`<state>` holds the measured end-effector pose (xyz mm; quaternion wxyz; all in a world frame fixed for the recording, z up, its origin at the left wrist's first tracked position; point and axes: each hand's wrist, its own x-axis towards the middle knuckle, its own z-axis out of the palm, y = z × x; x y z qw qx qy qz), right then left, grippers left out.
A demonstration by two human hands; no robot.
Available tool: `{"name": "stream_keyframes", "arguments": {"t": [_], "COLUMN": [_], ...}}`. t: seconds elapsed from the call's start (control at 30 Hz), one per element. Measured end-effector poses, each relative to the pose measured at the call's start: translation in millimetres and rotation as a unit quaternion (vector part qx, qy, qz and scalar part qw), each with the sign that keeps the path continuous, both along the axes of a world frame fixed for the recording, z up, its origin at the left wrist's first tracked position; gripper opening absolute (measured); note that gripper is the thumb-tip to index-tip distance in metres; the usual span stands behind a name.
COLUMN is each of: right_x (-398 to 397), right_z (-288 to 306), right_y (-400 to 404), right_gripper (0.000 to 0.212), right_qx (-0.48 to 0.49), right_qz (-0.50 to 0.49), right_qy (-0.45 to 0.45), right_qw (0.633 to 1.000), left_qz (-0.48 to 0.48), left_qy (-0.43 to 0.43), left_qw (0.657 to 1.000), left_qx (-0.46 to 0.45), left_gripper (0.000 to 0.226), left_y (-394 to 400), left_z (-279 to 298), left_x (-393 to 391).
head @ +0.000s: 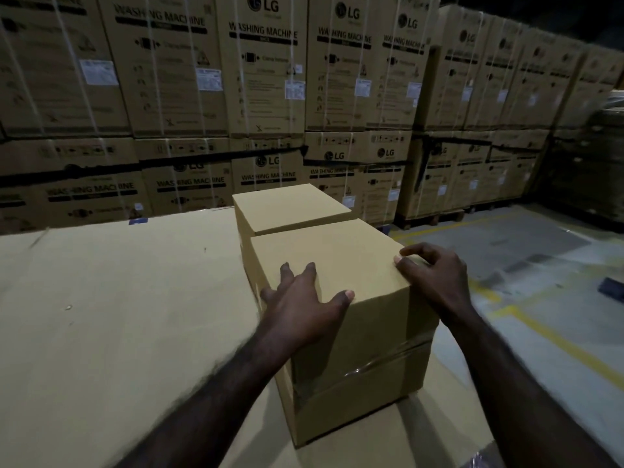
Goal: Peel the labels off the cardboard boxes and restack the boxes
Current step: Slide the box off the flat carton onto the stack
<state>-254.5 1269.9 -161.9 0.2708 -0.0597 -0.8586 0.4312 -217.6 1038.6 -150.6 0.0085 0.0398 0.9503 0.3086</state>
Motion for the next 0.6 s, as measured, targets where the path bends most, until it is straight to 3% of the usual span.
{"name": "stream_keyframes", "arguments": {"t": [0.6], "right_x": [-35], "right_z": [-21], "right_y": [26], "right_gripper": [0.017], "right_qx": [-0.024], "right_qz": [0.038], "right_qy": [0.002], "right_qw": [0.999], "left_qz": [0.034], "left_qy": [-0.005], "left_qw": [0.999], "left_qx": [-0.028], "left_gripper": [0.09], "left_y": [26], "left_z": [-8], "left_x": [-17]}}
